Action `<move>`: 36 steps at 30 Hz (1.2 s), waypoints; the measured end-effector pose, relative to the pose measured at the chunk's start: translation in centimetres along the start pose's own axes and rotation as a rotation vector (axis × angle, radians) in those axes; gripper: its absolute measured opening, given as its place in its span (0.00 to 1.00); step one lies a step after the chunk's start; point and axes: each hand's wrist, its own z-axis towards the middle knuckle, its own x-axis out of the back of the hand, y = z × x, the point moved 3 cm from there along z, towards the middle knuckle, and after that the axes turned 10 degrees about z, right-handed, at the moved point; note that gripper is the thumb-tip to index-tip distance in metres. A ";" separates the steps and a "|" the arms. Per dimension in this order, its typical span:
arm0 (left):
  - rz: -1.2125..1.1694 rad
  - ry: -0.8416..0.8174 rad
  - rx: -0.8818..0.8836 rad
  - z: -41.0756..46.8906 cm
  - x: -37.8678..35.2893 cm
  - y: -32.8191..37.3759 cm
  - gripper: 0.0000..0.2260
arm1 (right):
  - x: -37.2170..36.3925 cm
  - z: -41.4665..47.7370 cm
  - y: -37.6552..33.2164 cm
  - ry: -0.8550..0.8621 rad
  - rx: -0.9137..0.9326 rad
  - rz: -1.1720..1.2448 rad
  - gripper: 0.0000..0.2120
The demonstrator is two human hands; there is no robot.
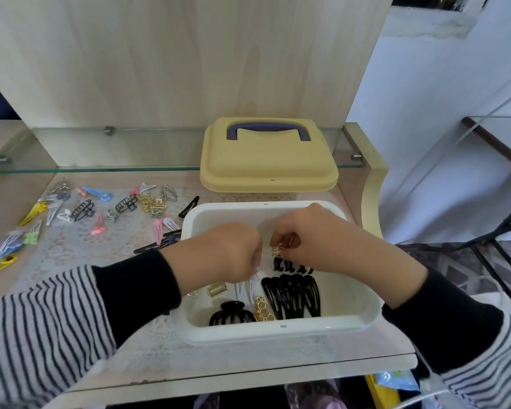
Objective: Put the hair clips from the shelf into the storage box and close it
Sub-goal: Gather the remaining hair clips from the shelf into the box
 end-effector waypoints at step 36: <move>-0.151 0.795 0.121 -5.4 1.2 -7.4 0.14 | -3.7 3.5 -5.7 -0.143 0.063 0.239 0.03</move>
